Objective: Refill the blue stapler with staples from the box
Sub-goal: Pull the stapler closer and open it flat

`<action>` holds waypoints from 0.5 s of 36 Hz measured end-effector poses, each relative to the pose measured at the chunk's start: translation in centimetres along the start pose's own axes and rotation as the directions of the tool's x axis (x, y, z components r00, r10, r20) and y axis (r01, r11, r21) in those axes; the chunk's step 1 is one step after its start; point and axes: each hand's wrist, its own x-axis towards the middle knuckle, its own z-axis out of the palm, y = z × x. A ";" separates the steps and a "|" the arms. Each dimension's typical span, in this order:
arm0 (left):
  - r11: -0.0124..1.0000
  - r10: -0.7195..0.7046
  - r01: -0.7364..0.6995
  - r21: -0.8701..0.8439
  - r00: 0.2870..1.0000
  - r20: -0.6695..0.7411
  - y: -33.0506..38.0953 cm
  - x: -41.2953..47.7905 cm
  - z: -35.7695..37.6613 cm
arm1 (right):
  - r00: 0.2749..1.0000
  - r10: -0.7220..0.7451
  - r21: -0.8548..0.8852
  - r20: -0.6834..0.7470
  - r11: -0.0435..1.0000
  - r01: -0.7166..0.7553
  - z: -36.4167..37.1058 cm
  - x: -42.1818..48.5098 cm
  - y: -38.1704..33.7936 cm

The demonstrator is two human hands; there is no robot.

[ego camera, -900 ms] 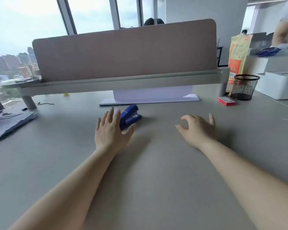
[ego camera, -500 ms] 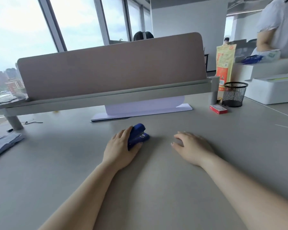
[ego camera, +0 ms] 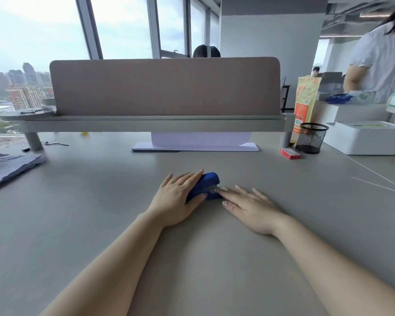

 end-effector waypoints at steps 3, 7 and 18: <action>1.000 0.003 -0.003 0.006 1.000 -0.007 0.0 0.2 0.0 | 1.000 -0.004 0.005 -0.005 1.000 0.004 0.0 0.1 0.0; 1.000 -0.010 0.009 -0.012 0.999 -0.036 -0.2 0.6 0.2 | 1.000 -0.008 0.062 -0.027 0.998 0.009 0.1 0.6 0.3; 1.000 0.022 -0.023 -0.007 0.982 -0.188 0.3 2.4 0.4 | 0.999 0.025 0.130 -0.043 0.991 -0.019 0.0 1.3 0.5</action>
